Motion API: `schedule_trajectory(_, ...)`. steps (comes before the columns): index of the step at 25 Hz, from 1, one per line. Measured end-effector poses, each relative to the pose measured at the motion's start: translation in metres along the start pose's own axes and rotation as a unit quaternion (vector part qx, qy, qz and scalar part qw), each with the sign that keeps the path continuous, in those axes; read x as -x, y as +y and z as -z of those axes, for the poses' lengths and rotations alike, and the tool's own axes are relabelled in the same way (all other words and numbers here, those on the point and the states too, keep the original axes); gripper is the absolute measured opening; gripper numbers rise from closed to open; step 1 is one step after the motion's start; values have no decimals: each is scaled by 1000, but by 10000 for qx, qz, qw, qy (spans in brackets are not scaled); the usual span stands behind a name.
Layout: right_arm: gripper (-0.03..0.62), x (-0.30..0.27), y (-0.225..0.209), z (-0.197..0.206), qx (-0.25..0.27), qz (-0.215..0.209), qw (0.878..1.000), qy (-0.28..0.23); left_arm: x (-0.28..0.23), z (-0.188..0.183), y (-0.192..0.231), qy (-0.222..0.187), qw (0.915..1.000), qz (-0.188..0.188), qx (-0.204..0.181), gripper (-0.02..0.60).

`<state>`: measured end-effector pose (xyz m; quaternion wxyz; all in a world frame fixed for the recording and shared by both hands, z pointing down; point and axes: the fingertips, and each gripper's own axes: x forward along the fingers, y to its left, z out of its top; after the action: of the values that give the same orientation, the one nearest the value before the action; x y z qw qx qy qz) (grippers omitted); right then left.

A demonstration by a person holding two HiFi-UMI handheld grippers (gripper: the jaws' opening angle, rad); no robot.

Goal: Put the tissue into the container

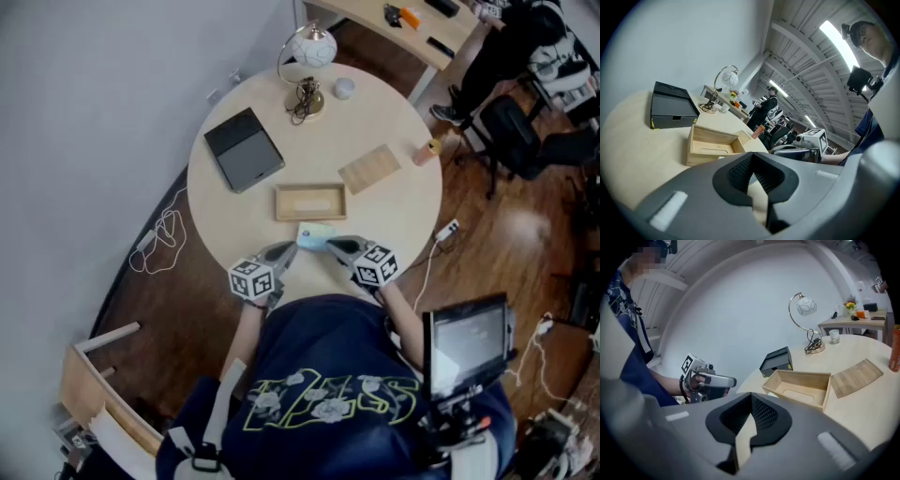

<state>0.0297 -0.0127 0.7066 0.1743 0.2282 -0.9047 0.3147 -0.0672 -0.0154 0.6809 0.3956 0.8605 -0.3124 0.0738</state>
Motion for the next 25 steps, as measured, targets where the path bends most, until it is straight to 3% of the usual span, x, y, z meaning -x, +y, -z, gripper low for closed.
schedule_trajectory(7,-5,-2,10,-6,-27,-97,9999,60,-2,6,0,49,10000,-22,4,6)
schedule_trajectory(11,6,-7,13,-8,381,-60,9992,124,-2,5,1,23,10000,-44,-6,5)
schedule_trajectory(13,476,-14,14,-4,428,-163,9986,247,-1,3,2,-3,10000,-84,6,5)
schedule_trajectory(17,478,-24,-4,0,814,299,9942,633,2,1,5,-54,9999,-153,21,5)
schedule_trajectory(20,480,-38,-14,16,1166,365,9844,1264,3,0,6,-47,9998,-168,0,5)
schedule_trajectory(25,472,-64,-43,68,2096,672,9474,2322,2,-2,5,-60,9998,-207,-35,5)
